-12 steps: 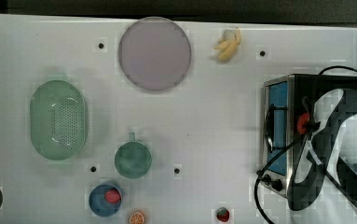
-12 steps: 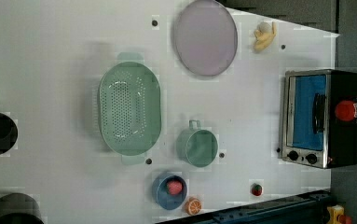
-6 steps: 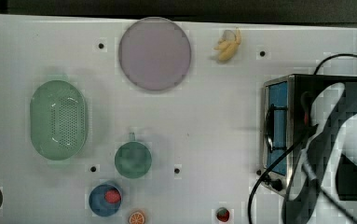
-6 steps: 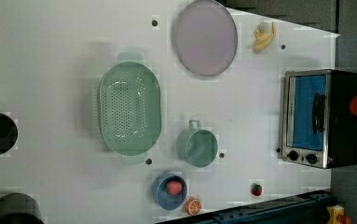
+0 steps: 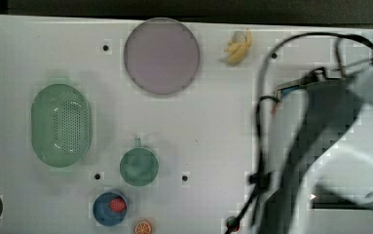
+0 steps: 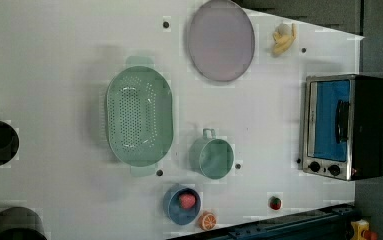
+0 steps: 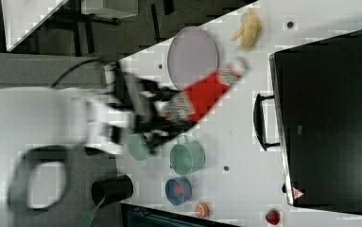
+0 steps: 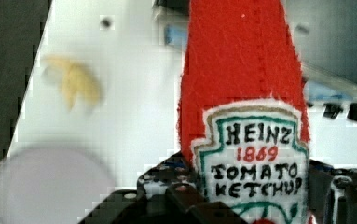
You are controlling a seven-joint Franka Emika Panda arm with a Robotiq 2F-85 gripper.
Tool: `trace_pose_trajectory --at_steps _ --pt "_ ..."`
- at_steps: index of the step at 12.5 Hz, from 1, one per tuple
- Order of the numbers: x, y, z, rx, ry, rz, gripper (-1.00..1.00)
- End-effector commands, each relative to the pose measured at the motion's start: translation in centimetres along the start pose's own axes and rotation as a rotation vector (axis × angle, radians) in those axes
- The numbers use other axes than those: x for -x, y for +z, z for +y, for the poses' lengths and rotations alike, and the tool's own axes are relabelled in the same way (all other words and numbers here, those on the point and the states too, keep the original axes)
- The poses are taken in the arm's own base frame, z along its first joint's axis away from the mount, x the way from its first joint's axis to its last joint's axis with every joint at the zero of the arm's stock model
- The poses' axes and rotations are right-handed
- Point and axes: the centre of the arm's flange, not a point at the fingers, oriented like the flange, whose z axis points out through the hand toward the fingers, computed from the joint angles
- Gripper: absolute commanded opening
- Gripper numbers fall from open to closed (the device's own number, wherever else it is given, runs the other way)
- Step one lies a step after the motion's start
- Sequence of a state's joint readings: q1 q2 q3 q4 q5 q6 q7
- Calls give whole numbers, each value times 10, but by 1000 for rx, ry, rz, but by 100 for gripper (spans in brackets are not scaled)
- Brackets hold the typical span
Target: Pick Ketchup from oven and place it on table.
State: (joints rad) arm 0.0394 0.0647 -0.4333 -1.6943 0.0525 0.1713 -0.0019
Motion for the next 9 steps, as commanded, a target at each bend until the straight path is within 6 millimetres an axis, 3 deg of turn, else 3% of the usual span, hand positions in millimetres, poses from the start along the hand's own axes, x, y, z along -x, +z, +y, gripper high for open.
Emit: trace_pose_trajectory --at_steps 1,3,5,9 --pt "91 -10 -62 -2 -232 -22 26" --pt "129 6 -80 26 -307 -40 26" --pt "155 39 -85 76 -350 -74 26" --pt "168 114 -82 75 -359 -68 26"
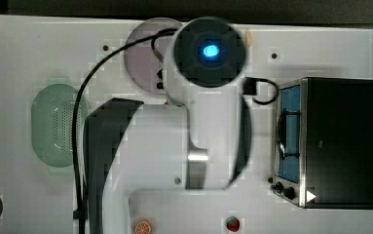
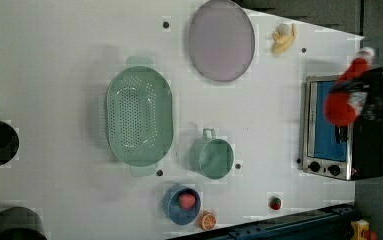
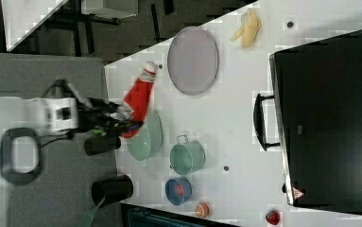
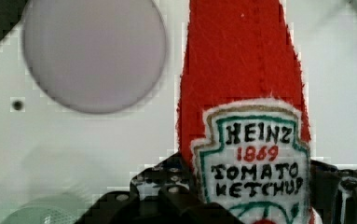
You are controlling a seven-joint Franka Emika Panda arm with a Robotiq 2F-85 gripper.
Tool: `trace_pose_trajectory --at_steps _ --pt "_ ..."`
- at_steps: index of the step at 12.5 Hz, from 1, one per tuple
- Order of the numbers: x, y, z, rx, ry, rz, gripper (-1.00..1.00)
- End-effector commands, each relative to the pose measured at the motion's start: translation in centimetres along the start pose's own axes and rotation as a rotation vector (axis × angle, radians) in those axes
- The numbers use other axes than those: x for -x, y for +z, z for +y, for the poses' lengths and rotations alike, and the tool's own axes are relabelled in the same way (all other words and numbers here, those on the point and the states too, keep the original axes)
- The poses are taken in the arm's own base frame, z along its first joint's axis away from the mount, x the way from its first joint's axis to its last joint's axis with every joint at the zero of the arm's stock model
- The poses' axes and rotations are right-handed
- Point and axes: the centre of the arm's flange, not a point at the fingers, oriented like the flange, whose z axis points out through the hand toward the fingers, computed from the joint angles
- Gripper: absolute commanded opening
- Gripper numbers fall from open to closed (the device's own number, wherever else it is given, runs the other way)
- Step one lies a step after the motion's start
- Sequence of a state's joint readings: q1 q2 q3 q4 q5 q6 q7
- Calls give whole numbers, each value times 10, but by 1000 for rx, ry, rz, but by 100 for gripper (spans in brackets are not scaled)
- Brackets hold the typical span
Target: Pick Ketchup from oven and place it on table.
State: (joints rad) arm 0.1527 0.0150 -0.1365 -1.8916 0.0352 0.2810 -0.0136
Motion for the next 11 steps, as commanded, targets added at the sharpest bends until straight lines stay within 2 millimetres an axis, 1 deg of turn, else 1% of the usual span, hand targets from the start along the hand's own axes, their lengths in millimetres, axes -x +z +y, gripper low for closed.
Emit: trace_pose_trajectory --at_steps 1,4,7,9,11 --pt "-21 73 32 27 63 -42 26" --pt "-14 150 44 68 73 -70 26" --pt "-15 214 51 84 86 -62 26" --pt "-16 253 49 104 84 -62 26" --pt "-18 281 42 91 77 -35 26"
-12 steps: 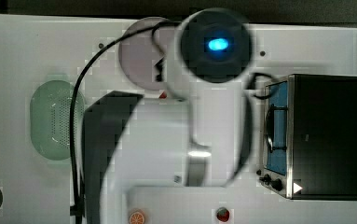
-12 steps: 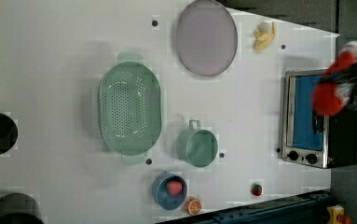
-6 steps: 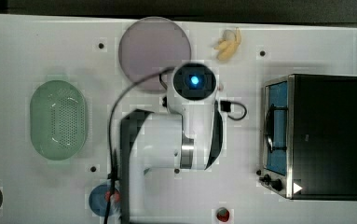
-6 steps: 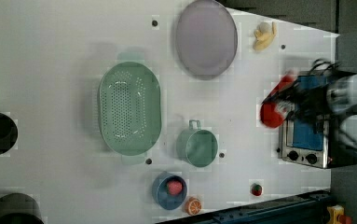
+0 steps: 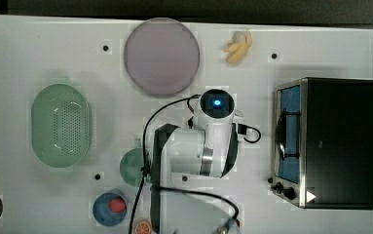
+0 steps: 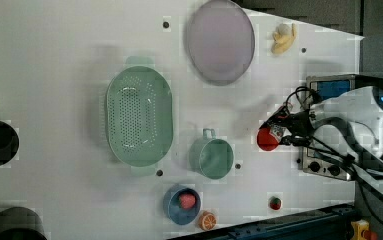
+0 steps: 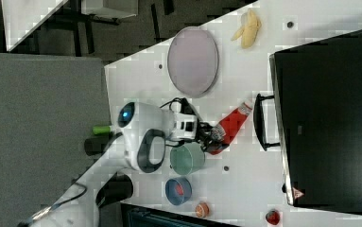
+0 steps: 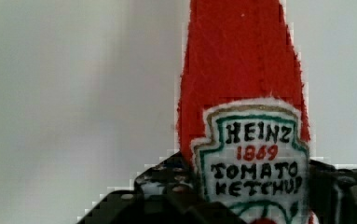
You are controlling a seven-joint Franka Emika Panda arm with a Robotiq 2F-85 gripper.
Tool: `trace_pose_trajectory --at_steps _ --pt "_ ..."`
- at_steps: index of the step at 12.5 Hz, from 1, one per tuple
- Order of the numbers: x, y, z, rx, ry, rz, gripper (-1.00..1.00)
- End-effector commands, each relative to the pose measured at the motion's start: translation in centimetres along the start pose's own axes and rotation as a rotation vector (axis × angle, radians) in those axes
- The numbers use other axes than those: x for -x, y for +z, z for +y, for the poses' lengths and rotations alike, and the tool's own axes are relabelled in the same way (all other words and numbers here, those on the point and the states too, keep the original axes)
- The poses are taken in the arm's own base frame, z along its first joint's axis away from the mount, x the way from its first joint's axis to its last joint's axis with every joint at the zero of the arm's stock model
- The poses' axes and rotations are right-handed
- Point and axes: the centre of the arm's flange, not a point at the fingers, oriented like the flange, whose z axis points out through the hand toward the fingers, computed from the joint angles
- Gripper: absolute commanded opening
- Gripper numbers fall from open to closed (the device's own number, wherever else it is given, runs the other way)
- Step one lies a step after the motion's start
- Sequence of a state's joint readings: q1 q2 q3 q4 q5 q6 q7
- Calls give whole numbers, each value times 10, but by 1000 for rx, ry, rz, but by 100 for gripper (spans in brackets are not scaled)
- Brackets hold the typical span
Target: Pick Ketchup from oven and place it on table.
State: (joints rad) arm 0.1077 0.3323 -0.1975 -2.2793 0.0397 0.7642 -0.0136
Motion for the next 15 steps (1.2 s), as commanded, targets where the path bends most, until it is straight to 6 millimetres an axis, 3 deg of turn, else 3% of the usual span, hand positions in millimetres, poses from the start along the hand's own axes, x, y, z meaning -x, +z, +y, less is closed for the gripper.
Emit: trace_pose_trajectory --at_steps 1,3,4,6,8,12,15 --pt "5 -14 -36 -115 -46 92 32" --pt "4 -9 -39 -121 -42 93 73" --pt "4 -15 -41 -131 -44 101 95" --pt "3 -43 -44 -168 -42 125 100" --pt "3 -91 -45 -213 -37 146 100" --pt "14 -219 -34 -282 -54 166 100" --pt "21 -303 -22 -314 -66 188 100"
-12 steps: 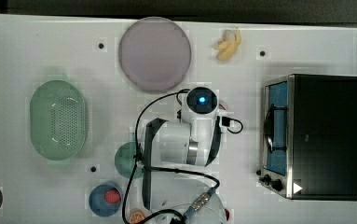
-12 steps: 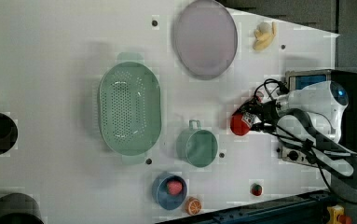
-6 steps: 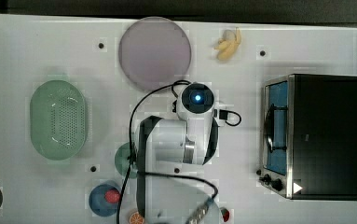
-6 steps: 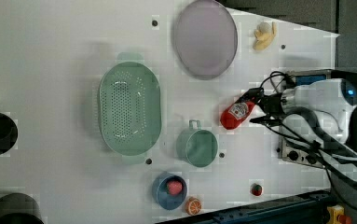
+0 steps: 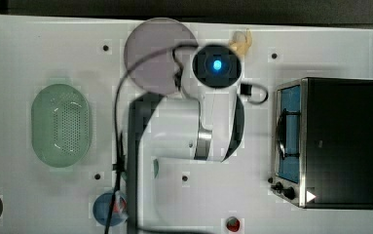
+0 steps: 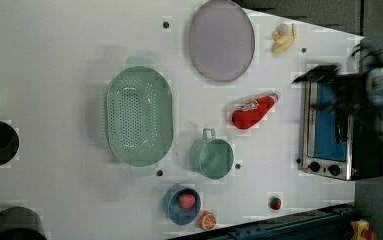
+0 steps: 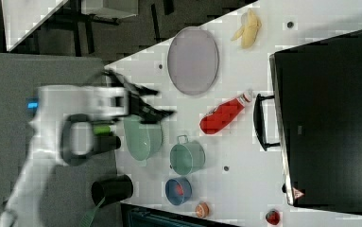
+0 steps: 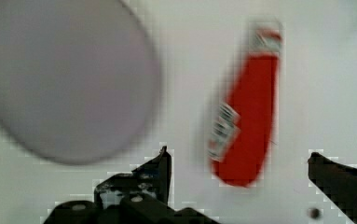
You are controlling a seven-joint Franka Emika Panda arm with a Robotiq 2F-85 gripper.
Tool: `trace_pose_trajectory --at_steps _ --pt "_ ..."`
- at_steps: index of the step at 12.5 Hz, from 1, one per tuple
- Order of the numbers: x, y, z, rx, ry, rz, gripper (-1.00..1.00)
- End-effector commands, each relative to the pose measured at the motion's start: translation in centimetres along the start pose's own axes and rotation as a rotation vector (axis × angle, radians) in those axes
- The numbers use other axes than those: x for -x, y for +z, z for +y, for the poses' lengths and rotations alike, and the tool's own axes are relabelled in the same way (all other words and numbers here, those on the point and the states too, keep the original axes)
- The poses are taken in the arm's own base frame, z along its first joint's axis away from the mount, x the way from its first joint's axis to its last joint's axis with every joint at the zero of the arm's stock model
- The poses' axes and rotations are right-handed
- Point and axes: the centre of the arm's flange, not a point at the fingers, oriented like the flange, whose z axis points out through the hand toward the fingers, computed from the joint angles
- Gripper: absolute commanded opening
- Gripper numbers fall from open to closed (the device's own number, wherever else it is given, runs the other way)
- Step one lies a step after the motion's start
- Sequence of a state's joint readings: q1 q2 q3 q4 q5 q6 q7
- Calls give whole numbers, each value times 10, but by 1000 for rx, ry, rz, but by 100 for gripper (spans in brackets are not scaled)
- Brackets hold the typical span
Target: Pick Ketchup from oven and place it on table.
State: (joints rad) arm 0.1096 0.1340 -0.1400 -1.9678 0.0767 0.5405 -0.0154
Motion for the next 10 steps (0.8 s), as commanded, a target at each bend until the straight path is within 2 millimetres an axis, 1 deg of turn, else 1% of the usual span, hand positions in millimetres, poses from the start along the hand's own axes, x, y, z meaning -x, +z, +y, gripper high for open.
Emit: trace_pose_trajectory --at_steps 1,2,5,7,10 --pt "1 -94 -4 -59 -14 47 100" --pt "1 -114 -9 -66 -21 53 100" --pt "7 -152 -6 -19 -26 4 100" --pt "9 -172 -2 0 -25 -15 100" --pt "11 -191 11 44 -13 -60 100"
